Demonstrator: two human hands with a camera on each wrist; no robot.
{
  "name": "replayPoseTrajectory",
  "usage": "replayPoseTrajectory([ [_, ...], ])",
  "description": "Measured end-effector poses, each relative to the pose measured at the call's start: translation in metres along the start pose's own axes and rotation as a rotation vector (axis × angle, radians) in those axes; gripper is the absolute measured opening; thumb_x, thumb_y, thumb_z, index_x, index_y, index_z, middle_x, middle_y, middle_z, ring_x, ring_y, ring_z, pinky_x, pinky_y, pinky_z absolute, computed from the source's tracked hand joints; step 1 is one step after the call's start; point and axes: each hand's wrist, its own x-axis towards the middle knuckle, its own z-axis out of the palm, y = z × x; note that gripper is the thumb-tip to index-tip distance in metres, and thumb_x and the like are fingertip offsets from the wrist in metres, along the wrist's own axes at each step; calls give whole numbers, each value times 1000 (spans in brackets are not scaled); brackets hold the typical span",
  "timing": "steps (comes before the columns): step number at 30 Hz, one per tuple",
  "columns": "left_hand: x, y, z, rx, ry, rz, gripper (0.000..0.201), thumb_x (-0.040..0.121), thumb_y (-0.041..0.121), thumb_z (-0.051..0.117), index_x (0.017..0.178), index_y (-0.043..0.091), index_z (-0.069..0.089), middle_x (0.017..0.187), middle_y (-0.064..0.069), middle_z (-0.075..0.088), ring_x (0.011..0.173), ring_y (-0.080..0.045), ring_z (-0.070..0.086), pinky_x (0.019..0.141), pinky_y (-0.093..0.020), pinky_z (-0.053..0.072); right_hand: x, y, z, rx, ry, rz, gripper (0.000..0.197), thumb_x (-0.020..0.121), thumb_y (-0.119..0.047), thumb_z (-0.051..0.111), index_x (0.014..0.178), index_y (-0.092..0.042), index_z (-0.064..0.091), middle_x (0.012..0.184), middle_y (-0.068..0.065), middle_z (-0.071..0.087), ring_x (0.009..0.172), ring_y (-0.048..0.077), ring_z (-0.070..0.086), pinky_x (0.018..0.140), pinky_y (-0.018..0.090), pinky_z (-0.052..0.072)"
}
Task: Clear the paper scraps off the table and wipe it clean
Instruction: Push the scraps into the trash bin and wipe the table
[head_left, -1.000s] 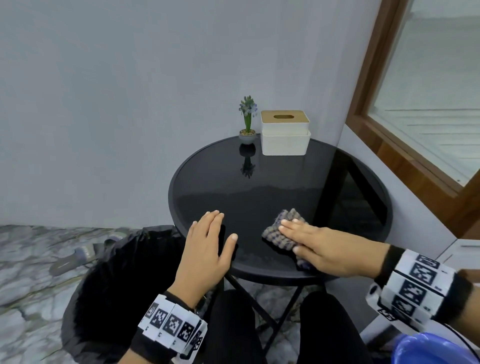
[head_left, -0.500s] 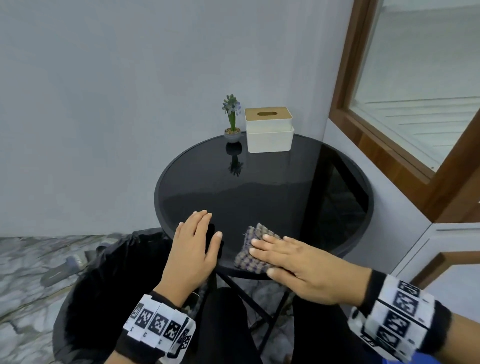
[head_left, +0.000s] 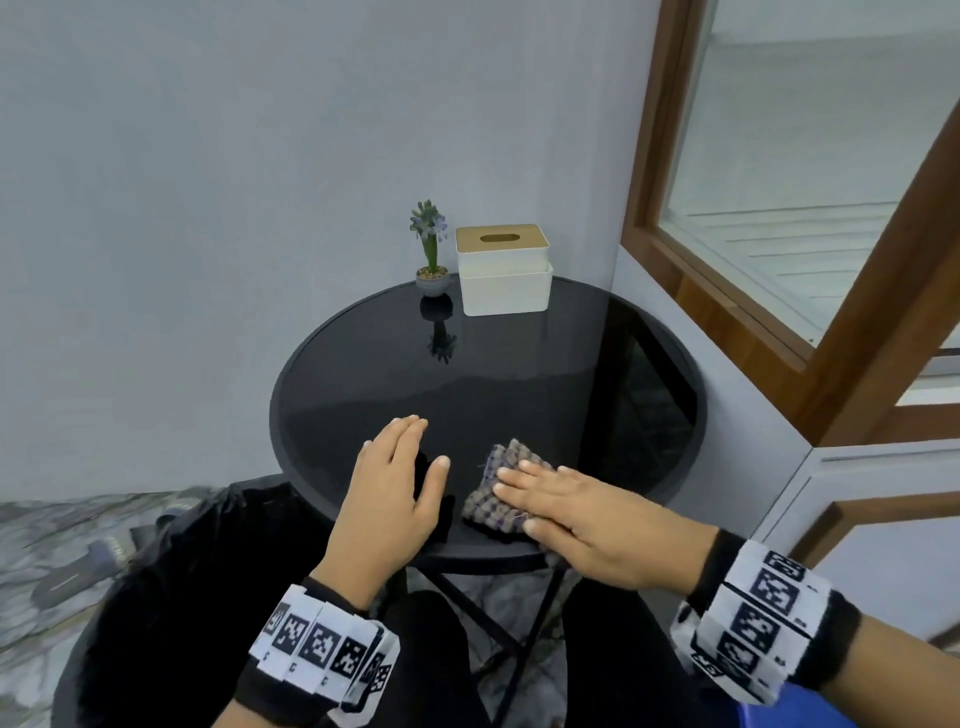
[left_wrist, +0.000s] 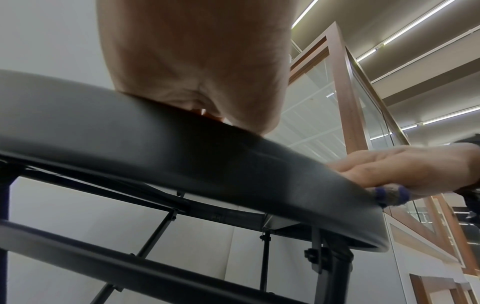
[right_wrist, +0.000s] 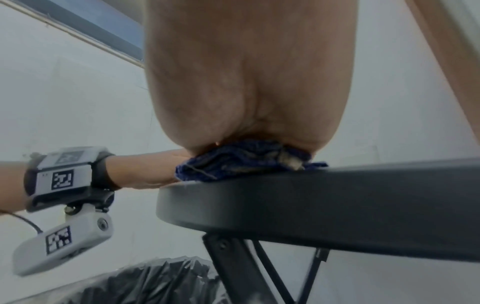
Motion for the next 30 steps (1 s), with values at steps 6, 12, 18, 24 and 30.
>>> replayPoseTrajectory([
  [6,4,8,11,-2,-6,31,61,96,50,37,144,13,43,149,4,41,142,-11,27,115,-28,11,12,57,-28,-3,46,209,51,103,-34,30,153,-23,21,161,-8,15,148,7,7,121,32,10],
  [12,8,18,20,0,-19,54,66,93,54,31,144,14,43,149,5,42,142,-10,27,117,-32,15,75,66,-29,-84,52,357,55,103,-34,24,153,-13,16,163,4,11,150,21,7,119,42,14],
  [18,9,23,24,17,-39,62,66,93,55,30,144,15,43,149,5,42,142,-12,29,117,-33,16,48,56,-20,-28,32,243,54,104,-36,24,154,-20,15,163,-4,8,150,14,3,120,39,8],
  [24,8,24,24,16,-44,62,67,93,55,31,144,14,43,149,5,42,142,-10,27,117,-29,12,16,83,-25,-47,119,317,55,102,-38,28,153,-20,19,162,-2,15,149,13,8,121,37,11],
  [30,9,25,25,16,-59,52,69,92,57,30,145,14,43,150,5,41,143,-11,27,118,-31,13,55,84,-27,-41,153,450,56,102,-39,22,153,-15,17,163,2,11,150,19,4,119,40,6],
])
